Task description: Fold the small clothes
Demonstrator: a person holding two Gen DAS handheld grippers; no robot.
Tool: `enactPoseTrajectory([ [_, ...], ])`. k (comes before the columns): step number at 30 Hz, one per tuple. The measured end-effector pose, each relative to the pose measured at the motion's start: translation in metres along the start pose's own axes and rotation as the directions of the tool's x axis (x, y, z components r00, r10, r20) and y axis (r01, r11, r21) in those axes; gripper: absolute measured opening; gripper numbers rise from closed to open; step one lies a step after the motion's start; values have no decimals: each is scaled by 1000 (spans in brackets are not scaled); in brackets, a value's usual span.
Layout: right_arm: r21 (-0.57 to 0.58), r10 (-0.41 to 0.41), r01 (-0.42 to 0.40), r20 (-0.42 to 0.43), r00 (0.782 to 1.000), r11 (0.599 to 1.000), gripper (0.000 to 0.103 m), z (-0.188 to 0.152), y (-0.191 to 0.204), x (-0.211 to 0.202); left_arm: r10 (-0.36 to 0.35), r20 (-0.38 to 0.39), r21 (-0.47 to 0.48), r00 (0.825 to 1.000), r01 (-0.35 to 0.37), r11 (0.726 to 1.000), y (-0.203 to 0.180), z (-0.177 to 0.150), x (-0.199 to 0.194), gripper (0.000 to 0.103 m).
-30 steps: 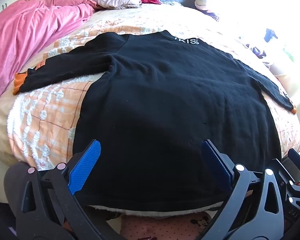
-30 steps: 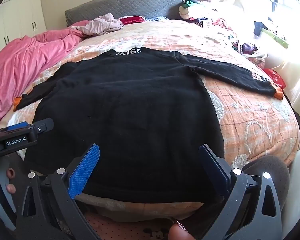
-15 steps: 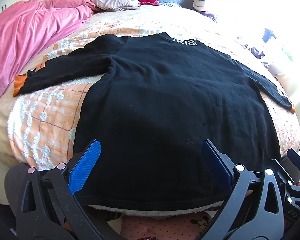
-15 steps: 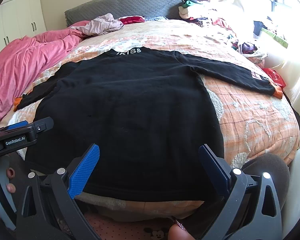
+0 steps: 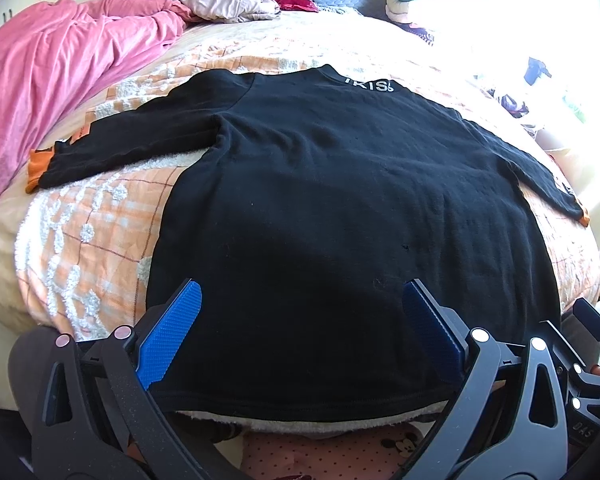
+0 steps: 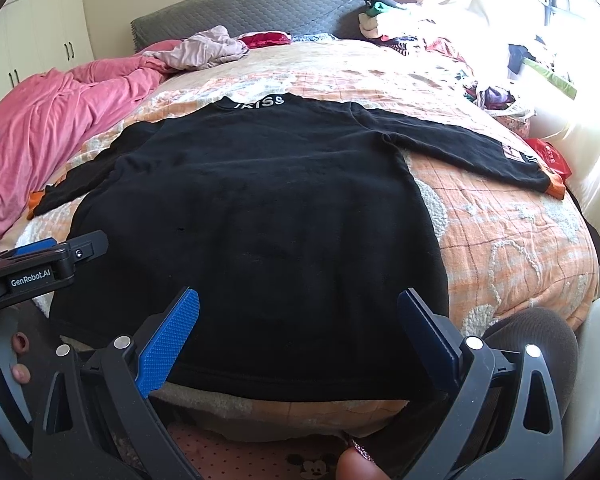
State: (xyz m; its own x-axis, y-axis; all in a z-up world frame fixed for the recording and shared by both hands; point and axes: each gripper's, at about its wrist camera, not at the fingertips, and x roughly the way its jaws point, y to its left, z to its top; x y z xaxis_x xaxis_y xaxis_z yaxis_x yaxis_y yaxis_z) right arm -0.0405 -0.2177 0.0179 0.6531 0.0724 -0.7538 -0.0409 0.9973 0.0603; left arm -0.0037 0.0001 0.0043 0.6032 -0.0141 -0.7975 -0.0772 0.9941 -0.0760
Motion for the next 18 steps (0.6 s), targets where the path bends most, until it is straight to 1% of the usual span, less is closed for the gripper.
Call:
enactPoseTrajectory([
  [18,2,-13,13,8,1000,1000,99,0,-2,3,-1,5,0,1000,1,1000,-2,1,-1,95],
])
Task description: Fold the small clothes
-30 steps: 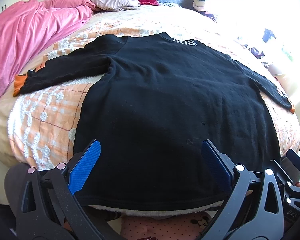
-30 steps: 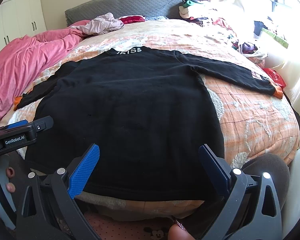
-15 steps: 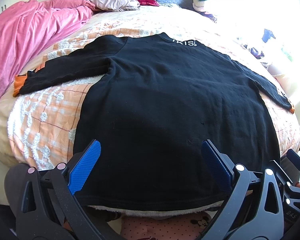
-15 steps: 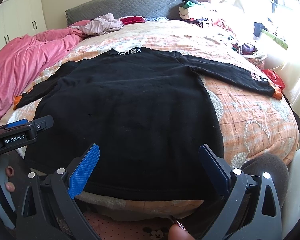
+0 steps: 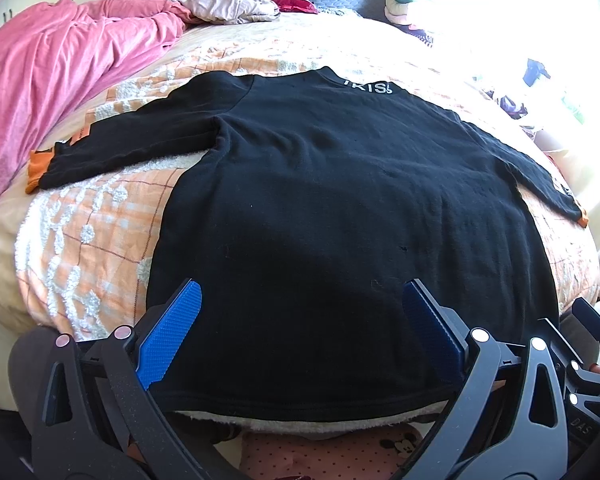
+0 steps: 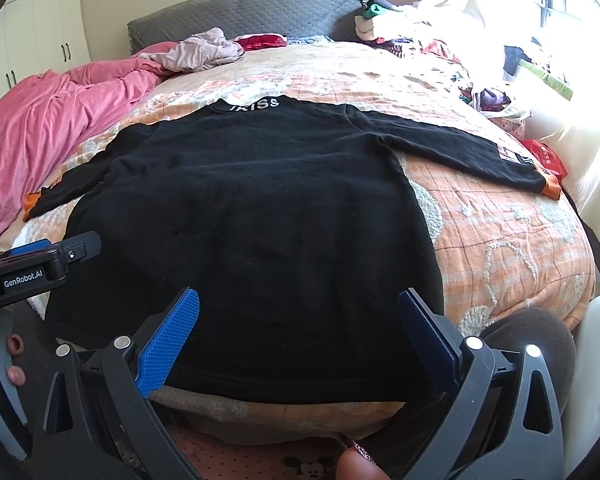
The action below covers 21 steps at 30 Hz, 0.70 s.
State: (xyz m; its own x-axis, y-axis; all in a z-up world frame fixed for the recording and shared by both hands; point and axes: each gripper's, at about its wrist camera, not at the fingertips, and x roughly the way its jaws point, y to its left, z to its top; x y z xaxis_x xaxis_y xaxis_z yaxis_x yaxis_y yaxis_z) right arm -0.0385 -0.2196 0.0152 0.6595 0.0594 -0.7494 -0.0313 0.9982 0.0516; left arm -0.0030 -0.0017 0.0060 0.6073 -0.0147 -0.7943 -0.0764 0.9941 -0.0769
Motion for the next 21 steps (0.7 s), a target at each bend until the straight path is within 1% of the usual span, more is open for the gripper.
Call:
enactPoseTrajectory([
  [21,4,3,-3,-3,1000,1000,99,3,-1,6,5,-3,-3,1000,-5,1000,-2,2,3,95],
])
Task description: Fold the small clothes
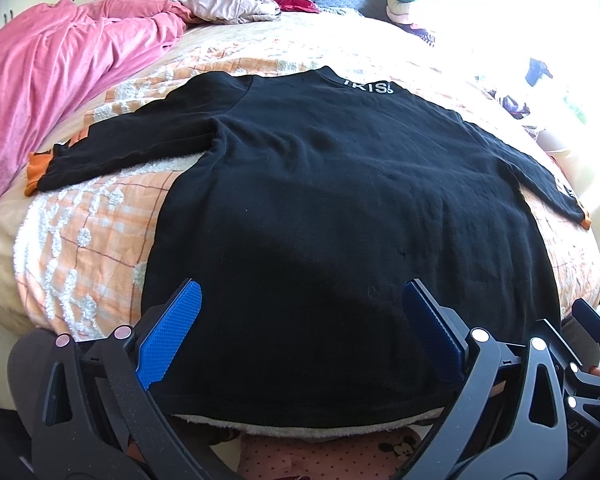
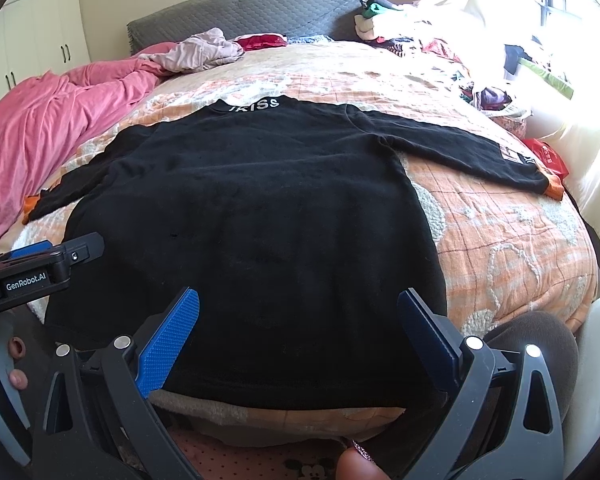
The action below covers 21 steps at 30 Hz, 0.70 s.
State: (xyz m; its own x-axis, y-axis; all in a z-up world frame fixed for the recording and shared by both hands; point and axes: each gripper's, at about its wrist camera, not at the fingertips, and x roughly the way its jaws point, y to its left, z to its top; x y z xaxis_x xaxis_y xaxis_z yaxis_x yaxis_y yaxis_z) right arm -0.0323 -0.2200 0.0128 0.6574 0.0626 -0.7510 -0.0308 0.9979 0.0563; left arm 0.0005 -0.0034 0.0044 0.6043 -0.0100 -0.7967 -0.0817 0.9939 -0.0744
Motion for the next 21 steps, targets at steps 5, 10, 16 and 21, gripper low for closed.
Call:
enactPoseTrajectory([
  [5,3,0,0,-6,1000,1000,99,5,-4,6,-1,-11,5,1000,1,1000,-4,6,8,95],
  [10,13,-4,4,-7,1000,1000,99,12,-12,14,1,-19,7,1000,-1,1000,-7,14,17,95],
  [16,28,-3,4,-15,1000,1000,99,22,-18,25,-10,-29,25,1000,11,1000,-16,26,29,95],
  [21,32,-2,2,-22,1000,999,99,30,-23,32,-19,-34,30,999,20,999,-21,36,36,95],
])
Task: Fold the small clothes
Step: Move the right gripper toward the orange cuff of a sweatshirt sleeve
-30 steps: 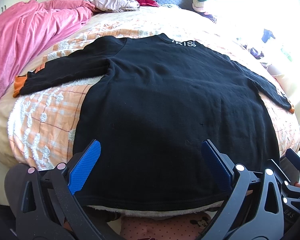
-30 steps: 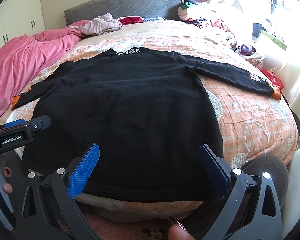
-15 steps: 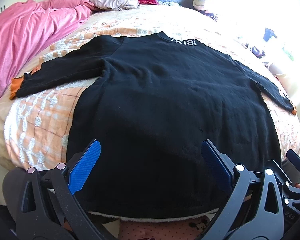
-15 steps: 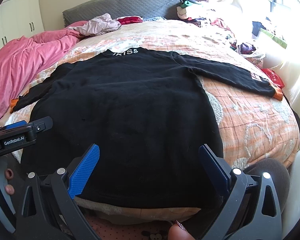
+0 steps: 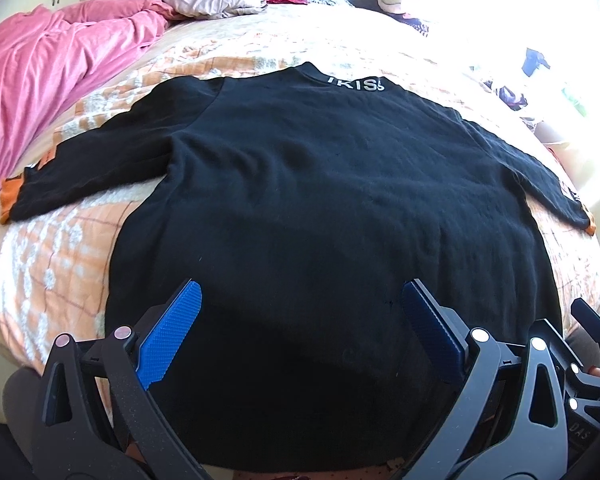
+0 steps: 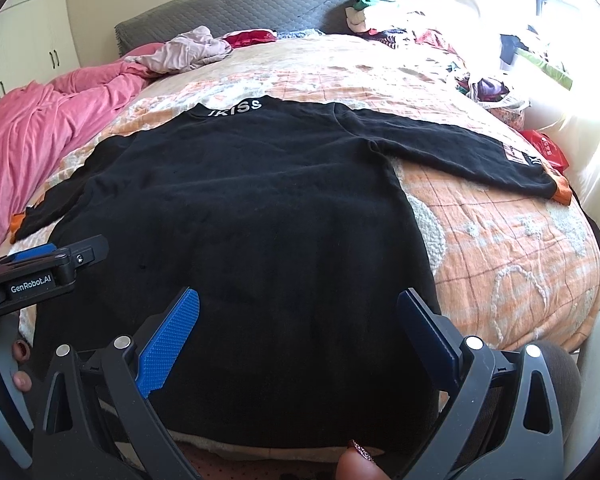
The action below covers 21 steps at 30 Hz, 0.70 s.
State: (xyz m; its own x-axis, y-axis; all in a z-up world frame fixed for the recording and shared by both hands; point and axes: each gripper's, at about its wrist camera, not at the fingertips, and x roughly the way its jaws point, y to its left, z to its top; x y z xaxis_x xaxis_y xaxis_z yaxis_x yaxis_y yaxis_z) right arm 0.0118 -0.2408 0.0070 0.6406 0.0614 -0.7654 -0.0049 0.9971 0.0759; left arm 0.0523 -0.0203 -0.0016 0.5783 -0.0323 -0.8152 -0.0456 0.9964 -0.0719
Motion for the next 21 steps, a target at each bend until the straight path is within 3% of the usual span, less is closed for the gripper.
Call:
enactPoseTrajectory([
  [21,65,-11,12,-19,1000,998,99,42,-20,31,-24,-24,4,999,24,1000,-11,40,25,95],
])
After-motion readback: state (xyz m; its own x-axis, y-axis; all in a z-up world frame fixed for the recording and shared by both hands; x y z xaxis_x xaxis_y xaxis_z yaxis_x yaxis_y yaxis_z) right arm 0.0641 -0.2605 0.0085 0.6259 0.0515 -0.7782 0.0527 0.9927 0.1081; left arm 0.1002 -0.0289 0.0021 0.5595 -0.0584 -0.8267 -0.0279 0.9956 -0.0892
